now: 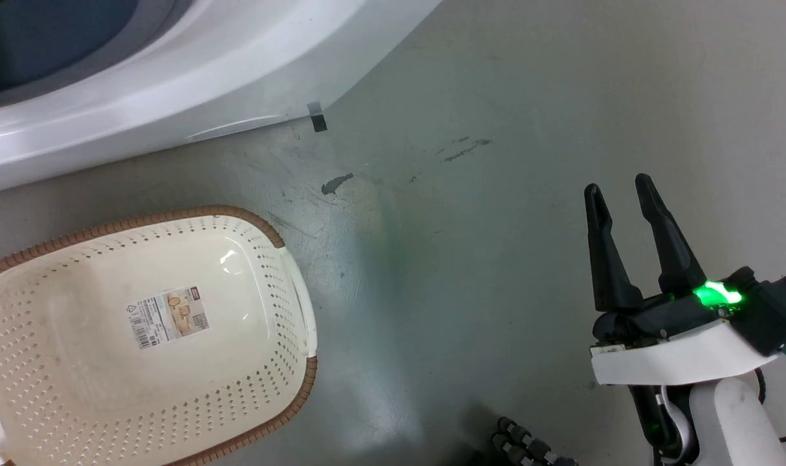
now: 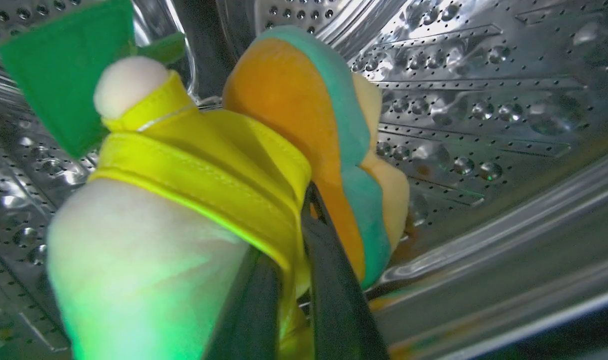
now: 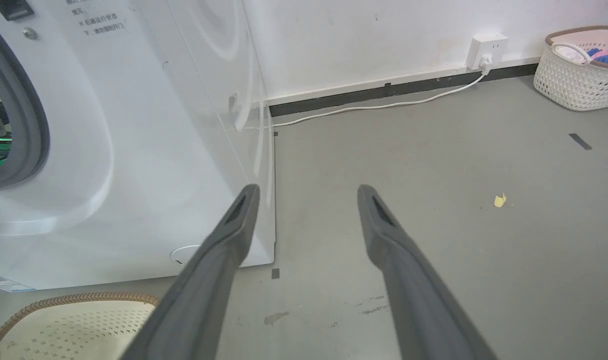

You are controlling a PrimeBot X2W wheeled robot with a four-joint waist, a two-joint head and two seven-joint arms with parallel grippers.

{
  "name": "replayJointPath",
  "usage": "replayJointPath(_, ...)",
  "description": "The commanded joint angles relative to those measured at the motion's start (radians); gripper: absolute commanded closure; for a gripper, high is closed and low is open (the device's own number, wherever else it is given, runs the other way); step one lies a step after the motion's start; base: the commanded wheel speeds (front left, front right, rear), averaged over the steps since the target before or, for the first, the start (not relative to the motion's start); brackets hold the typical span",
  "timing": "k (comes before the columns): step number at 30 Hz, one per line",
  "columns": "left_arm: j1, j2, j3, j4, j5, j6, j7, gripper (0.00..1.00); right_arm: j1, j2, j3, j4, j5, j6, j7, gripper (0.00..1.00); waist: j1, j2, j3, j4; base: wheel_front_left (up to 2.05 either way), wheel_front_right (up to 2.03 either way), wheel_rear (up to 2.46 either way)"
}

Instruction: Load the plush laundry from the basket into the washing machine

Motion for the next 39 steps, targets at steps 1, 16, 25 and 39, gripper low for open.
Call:
replayJointPath(1,-0.021,0.007,-0.011,0.012,0.0,-0.003,-0.017,1.0,-0.018,-0.001,-0.005,0.003,0.001,-0.001,-0.005,0.0,-0.0002,-0.0001,-0.006,0.005,0.0,0.0,0.0)
replayJointPath(16,0.17,-0.079,-0.046,0.151,-0.045,0.006,-0.275,0.0,0.009,-0.001,-0.059,0.006,-0.092,-0.001,-0.005,0.0,-0.0002,-0.0001,-0.241,0.089,0.0,0.0,0.0)
replayJointPath(25,0.421,-0.204,-0.047,0.119,-0.115,0.036,-0.418,0.0,0.091,-0.001,-0.078,0.015,-0.179,-0.001,-0.005,0.0,-0.0002,-0.0001,-0.47,0.199,0.0,0.0,0.0)
replayJointPath(39,0.928,-0.38,-0.003,-0.363,-0.186,0.148,-0.452,0.0,0.214,-0.001,-0.078,0.019,-0.224,-0.001,-0.005,0.0,-0.0002,-0.0001,-0.69,0.33,0.0,0.0,0.0)
